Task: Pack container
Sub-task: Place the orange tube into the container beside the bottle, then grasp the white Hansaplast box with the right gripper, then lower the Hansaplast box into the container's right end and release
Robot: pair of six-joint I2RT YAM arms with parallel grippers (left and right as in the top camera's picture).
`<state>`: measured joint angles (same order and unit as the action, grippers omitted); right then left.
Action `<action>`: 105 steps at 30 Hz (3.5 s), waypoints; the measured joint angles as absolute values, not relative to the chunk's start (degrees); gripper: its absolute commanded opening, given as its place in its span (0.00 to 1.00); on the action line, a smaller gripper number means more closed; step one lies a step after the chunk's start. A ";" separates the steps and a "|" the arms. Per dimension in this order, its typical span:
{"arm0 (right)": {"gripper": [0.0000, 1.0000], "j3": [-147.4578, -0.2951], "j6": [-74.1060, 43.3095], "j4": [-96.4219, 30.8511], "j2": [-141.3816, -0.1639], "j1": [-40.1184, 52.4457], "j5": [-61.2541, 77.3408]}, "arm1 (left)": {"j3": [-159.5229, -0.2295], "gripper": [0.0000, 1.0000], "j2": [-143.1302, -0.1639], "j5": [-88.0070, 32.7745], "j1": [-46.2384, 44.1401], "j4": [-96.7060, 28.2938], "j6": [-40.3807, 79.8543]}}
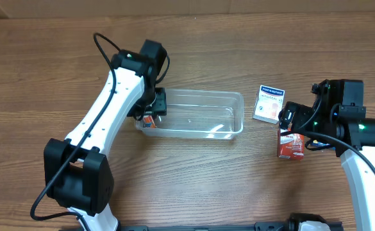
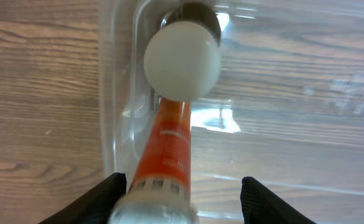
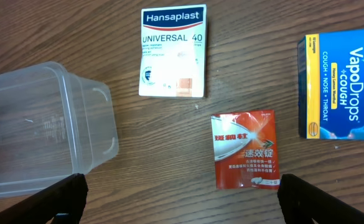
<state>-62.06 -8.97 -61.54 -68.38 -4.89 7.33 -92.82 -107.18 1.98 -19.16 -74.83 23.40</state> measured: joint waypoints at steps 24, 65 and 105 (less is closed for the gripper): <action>1.00 -101.38 -10.24 -76.38 -88.14 -2.68 2.55 | -97.82 0.81 -87.42 -3.49 10.61 -76.36 13.02; 0.71 -84.82 -13.26 -58.06 -119.74 1.48 2.13 | -90.98 0.82 -87.57 -4.80 10.61 -73.84 11.55; 0.76 -79.22 -26.76 -56.49 -104.27 26.04 -0.36 | -90.98 0.82 -87.57 -4.80 10.61 -74.13 11.40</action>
